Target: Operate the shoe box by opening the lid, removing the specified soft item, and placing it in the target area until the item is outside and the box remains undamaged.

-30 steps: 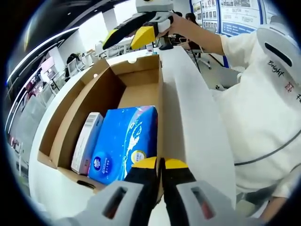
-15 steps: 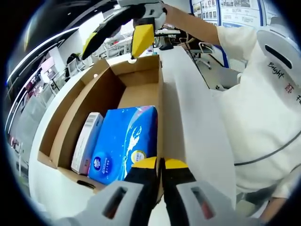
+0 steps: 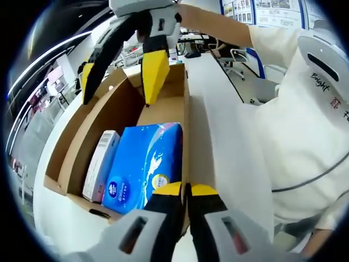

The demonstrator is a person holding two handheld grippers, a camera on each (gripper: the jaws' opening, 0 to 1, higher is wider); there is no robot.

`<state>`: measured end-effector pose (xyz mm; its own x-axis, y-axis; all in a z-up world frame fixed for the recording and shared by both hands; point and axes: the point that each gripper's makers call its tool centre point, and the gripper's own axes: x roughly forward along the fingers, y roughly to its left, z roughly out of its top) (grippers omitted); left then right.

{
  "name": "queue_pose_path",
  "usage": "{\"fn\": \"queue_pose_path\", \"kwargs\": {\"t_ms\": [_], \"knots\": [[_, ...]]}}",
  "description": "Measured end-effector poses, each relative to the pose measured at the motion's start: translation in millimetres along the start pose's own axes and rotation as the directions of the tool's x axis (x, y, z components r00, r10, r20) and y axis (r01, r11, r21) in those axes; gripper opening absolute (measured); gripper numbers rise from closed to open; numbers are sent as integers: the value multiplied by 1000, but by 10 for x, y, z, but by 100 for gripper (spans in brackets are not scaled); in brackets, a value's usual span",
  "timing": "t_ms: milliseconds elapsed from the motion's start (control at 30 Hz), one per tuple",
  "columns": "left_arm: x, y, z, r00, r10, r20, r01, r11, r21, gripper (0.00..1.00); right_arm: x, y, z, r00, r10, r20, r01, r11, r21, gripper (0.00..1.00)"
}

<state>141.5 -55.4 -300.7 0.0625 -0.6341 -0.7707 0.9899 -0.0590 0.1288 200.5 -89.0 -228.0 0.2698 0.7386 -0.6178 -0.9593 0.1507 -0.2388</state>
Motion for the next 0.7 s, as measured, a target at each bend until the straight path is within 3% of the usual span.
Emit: {"fn": "queue_pose_path", "kwargs": {"t_ms": [700], "knots": [[-4, 3, -5, 1000, 3, 5, -3, 1000, 2, 2, 448, 114, -208, 989, 118, -87, -119, 993, -7, 55]]}}
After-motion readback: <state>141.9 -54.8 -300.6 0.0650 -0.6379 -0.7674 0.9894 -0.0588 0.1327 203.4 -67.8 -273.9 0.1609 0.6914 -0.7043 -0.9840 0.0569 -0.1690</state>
